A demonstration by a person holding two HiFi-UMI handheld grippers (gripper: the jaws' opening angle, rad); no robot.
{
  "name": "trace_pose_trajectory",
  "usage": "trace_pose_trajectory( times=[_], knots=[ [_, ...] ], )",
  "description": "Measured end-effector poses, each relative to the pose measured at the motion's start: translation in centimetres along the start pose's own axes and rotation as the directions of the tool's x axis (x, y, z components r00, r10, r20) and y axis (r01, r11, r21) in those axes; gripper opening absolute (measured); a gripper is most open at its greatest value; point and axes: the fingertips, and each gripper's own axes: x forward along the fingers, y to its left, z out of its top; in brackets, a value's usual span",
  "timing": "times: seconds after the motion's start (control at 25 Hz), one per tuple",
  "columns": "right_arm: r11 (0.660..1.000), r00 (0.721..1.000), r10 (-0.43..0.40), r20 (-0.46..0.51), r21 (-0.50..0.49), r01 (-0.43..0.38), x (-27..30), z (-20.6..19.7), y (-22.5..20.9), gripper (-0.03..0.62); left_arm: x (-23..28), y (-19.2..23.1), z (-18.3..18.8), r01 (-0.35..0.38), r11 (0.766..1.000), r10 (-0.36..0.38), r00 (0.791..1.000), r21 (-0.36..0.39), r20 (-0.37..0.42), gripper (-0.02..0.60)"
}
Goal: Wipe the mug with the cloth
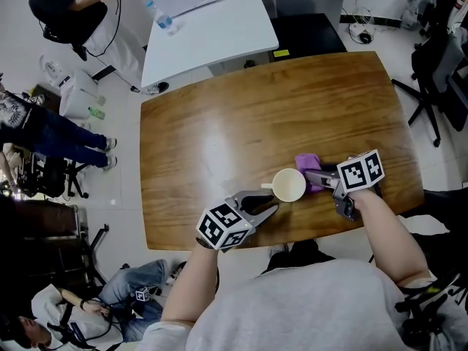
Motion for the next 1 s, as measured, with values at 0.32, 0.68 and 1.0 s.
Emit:
trace_pose_trajectory(
  times=[0.32, 0.68, 1.0],
  knots=[
    [0.998, 0.997, 0.043, 0.064, 0.049, -0.046, -2.6, -0.8, 0.7, 0.135, -2.0, 3.7, -0.2, -0.099, 0.995, 0.100, 0.993, -0.021, 0.065, 0.097],
    [0.991, 0.989, 0.120, 0.085, 0.050, -0.124, -4.6, -1.3, 4.6, 0.135, -0.8, 4.5, 1.3, -0.036, 0.999, 0.035, 0.999, 0.021, 0.039, 0.120],
    [0.984, 0.983, 0.148, 0.106, 0.088, -0.158, -3.9, -1.1, 5.0, 0.135, -1.2, 3.4, 0.7, -0.032, 0.999, 0.032, 0.998, 0.003, 0.046, 0.106]
  ],
)
